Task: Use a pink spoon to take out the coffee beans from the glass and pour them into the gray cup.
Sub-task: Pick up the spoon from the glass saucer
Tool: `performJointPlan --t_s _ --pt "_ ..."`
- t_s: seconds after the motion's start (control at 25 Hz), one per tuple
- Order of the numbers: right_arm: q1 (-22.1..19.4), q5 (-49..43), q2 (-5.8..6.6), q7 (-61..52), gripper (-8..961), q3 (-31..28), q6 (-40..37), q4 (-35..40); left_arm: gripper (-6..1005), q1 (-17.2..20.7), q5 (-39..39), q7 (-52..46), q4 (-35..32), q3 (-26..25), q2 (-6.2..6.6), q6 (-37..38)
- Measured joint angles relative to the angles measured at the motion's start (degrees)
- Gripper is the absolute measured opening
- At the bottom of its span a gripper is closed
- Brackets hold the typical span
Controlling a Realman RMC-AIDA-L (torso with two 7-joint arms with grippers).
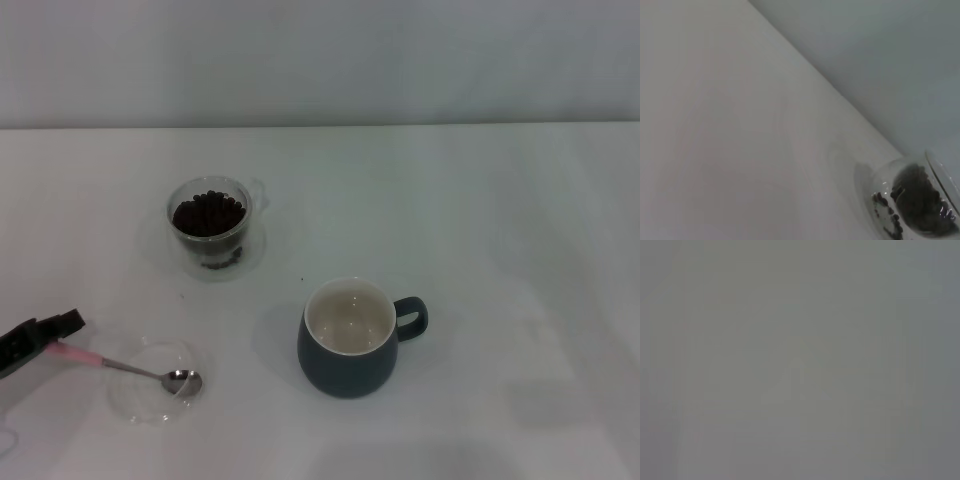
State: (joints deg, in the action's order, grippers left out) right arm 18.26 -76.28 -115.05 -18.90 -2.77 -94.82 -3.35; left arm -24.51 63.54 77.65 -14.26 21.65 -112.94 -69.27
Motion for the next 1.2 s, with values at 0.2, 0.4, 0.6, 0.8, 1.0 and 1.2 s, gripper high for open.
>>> performJointPlan --t_s 0.2,0.4,0.6,0.8,1.0,1.2 --pt "0.2 0.0 0.00 0.0 740 0.0 0.3 0.2 40 0.0 0.5 0.0 -0.1 0.0 0.00 -0.3" --pt "0.5 0.0 0.00 0.0 740 -0.1 1.0 0.3 28 0.0 1.0 0.0 -0.1 0.0 -0.03 -0.1" --pt "0.5 0.1 0.00 0.0 740 -0.1 1.6 0.4 39 0.4 1.2 -0.2 -0.1 0.1 -0.08 -0.4" --pt "0.5 0.1 0.08 -0.1 740 -0.1 1.6 0.4 126 1.6 2.4 -0.5 -0.2 0.0 -0.09 -2.0" --pt "0.5 0.1 0.09 -0.1 740 -0.1 2.3 0.4 337 4.4 5.8 0.8 -1.4 0.0 -0.75 -5.9" --pt "0.5 0.1 0.09 -0.1 740 -0.1 2.4 0.9 609 8.0 12.5 5.7 -2.3 0.0 -2.71 -9.2"
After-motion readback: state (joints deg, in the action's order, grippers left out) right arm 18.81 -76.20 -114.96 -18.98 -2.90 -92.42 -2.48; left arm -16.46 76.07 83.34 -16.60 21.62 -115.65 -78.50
